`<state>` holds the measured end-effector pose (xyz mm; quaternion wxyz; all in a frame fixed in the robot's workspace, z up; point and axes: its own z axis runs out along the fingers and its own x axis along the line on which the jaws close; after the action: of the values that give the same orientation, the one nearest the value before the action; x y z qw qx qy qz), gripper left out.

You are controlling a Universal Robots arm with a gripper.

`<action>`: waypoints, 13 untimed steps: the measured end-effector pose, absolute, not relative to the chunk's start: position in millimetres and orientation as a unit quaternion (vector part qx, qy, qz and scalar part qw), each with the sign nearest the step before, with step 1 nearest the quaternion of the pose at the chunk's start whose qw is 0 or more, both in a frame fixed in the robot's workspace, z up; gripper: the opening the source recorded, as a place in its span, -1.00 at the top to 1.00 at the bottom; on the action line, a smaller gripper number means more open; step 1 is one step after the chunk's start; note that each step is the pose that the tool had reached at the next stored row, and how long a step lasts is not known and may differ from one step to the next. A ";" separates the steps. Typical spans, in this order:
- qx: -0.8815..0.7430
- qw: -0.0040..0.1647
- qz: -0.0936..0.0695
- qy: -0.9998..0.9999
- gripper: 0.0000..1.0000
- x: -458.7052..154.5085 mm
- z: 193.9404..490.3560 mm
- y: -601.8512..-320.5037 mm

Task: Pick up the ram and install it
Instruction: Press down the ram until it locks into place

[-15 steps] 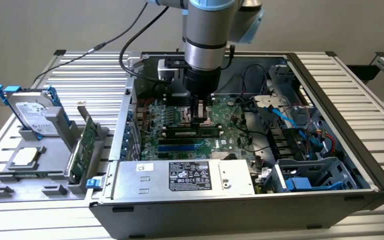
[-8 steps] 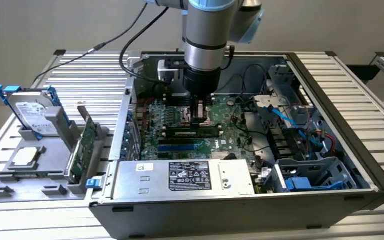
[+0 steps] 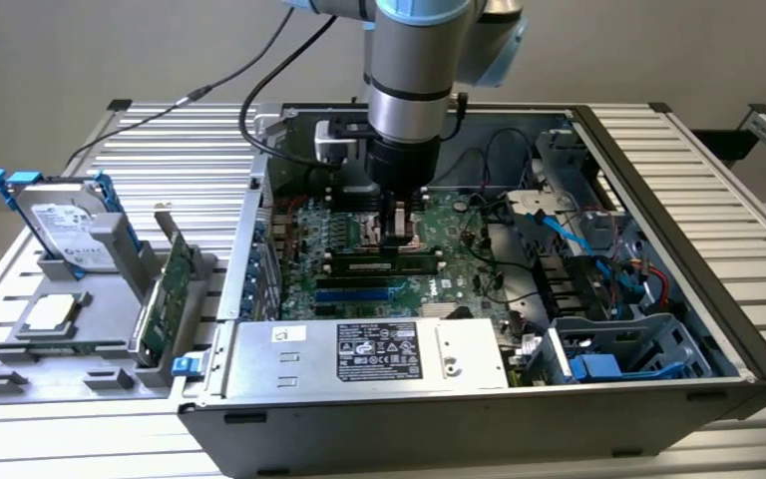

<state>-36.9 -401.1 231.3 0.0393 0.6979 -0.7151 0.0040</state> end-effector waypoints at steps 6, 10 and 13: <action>0.698 0.040 0.004 -0.715 0.79 -36.9 228.5 -400.6; 0.698 0.040 0.004 -0.715 0.79 -36.9 225.1 -400.2; 0.698 0.040 0.004 -0.715 0.79 -36.9 224.8 -400.0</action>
<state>-36.9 -400.0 224.8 0.0396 0.6979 -0.7151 0.0040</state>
